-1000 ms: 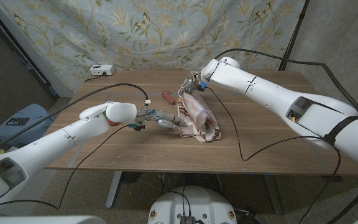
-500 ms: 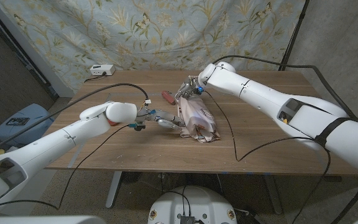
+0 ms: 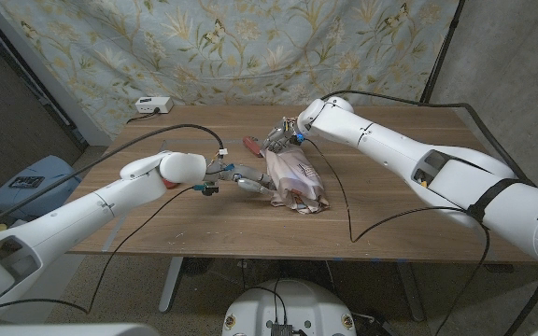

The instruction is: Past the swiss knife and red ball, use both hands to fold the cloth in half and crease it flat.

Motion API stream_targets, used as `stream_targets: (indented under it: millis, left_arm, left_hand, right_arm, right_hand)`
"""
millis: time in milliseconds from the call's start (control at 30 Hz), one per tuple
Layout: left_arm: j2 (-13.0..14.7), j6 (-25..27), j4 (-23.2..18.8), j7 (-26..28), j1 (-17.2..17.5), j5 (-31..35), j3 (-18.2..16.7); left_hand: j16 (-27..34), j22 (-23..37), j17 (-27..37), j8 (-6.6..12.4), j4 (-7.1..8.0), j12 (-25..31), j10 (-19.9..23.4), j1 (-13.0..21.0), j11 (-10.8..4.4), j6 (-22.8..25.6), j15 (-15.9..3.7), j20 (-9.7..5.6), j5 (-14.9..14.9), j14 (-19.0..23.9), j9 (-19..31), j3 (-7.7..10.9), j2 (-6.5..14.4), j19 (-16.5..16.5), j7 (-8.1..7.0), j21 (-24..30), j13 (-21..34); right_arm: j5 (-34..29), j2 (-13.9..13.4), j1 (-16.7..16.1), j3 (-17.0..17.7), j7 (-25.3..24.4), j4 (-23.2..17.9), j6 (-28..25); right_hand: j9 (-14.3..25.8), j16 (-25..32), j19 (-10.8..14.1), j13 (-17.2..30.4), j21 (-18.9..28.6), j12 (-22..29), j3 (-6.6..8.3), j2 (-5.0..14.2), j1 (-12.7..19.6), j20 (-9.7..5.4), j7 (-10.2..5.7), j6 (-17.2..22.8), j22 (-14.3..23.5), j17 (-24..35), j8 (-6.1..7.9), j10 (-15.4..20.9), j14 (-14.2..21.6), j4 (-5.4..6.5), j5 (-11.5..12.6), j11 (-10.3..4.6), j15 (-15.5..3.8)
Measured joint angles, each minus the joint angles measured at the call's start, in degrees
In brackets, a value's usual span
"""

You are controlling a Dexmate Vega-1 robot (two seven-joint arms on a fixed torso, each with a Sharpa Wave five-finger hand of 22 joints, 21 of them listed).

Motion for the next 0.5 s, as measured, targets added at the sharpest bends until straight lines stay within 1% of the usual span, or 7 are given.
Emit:
stream_targets:
  millis: [200, 267, 300, 367, 433, 467, 500]
  left_arm:
    - [0.3, 0.6, -1.1, -0.2, 0.0, -0.6, -0.5]
    - [0.4, 0.9, -1.5, -0.3, 0.0, -0.8, -0.7]
    - [0.5, 1.1, -1.8, -0.4, 0.0, -1.0, -0.9]
    - [0.7, 1.5, -2.4, -0.5, 0.0, -1.4, -1.2]
    - [0.9, 2.0, -3.0, -0.6, 0.0, -1.8, -1.5]
    - [1.0, 2.1, -3.1, -0.6, 0.0, -1.9, -1.6]
    - [1.1, 2.2, -3.3, -0.6, 0.0, -2.0, -1.7]
  left_hand:
    - [0.0, 0.1, 0.0, 0.00, -0.23, 0.0, 0.0, 0.0, 0.00, 0.0, 0.00, 0.01, 0.0, 0.0, 0.0, 0.23, 0.0, 0.0, 0.00, 0.0, 0.0]
    - [0.0, 0.1, 0.0, 0.00, -0.22, 0.0, 0.0, 0.0, 0.00, 0.0, 0.00, 0.02, 0.0, 0.0, 0.0, 0.23, 0.0, 0.0, 0.00, 0.0, 0.0]
    - [0.0, 0.0, 0.0, 0.00, -0.23, 0.0, 0.0, 0.0, 0.00, 0.0, 0.00, 0.02, 0.0, 0.0, 0.0, 0.23, 0.0, 0.0, -0.01, 0.0, 0.0]
    - [0.1, 0.0, 0.0, 0.00, -0.22, 0.0, 0.0, 0.0, 0.00, 0.2, 0.12, 0.03, 0.0, 0.1, 0.0, 0.23, 0.0, 0.0, -0.20, 0.0, 0.0]
    - [0.2, 0.0, 0.0, 0.00, -0.22, 0.0, 0.0, 0.0, 0.00, 0.2, 0.21, 0.67, 0.0, 0.2, 0.0, 0.23, 0.0, 0.7, -0.20, 0.3, 0.0]
    - [0.2, 0.2, 0.0, 0.00, -0.22, 0.0, 0.0, 0.0, 0.00, 0.2, 0.21, 0.98, 0.0, 0.2, 0.0, 0.23, 0.0, 1.0, -0.20, 0.3, 0.0]
    - [0.2, 0.3, 0.0, 0.00, -0.22, 0.0, 0.0, 0.0, 0.00, 0.2, 0.21, 0.95, 0.0, 0.2, 0.0, 0.23, 0.0, 1.0, -0.20, 0.2, 0.0]
  right_arm:
    - [0.3, 0.1, -0.1, 0.4, 0.8, 0.7, 0.6]
    - [0.4, 0.1, -0.1, 0.5, 0.9, 0.8, 0.7]
    - [0.4, 0.1, -0.1, 0.6, 1.1, 0.8, 0.8]
    - [0.5, 0.1, -0.2, 0.7, 1.3, 0.9, 0.8]
    - [0.6, 0.1, -0.2, 0.8, 1.4, 0.9, 0.8]
    - [0.6, 0.1, -0.2, 0.9, 1.4, 0.9, 0.8]
    - [0.6, 0.1, -0.2, 0.9, 1.4, 0.9, 0.8]
  right_hand:
    - [-0.3, -0.6, 0.0, -0.9, 0.0, -1.0, -0.24, 0.00, -0.9, 0.41, 0.31, -0.7, 0.0, -0.6, -0.27, -1.3, -0.7, 0.23, 0.0, 0.71, 0.33]
    - [-0.3, -1.0, -0.2, -1.2, 0.0, -1.4, -0.24, -0.30, -1.2, 0.82, 0.41, -0.8, 0.0, -0.6, -0.65, -1.6, -1.1, 0.23, 0.0, 1.01, 0.33]
    - [-0.3, -1.3, -0.2, -1.3, 0.0, -1.6, -0.24, -0.05, -1.5, 0.83, 0.41, -0.8, 0.0, -0.6, -0.65, -1.8, -1.4, 0.23, 0.0, 1.22, 0.63]
    - [-0.5, -1.5, -0.4, -1.4, 0.0, -2.1, -0.24, -0.22, -1.7, 1.05, 0.71, -1.1, 0.0, -0.8, -0.65, -2.3, -1.8, 0.23, 0.0, 1.64, 1.04]
    - [-0.5, -1.7, -0.5, -1.7, 0.0, -2.4, -0.24, -0.17, -2.1, 1.13, 0.86, -1.2, 0.0, -0.8, -0.65, -2.7, -2.2, 0.23, 0.0, 2.03, 1.45]
    - [-0.5, -1.9, -0.6, -1.9, 0.0, -2.6, -0.24, -0.22, -2.2, 1.19, 1.12, -1.5, 0.0, -1.0, -0.95, -2.9, -2.4, 0.23, 0.0, 2.23, 1.64]
    - [-0.5, -1.9, -0.7, -2.0, 0.0, -2.8, -0.24, -0.22, -2.2, 1.34, 1.13, -1.5, 0.0, -1.1, -1.10, -3.0, -2.4, 0.23, 0.2, 2.32, 1.64]
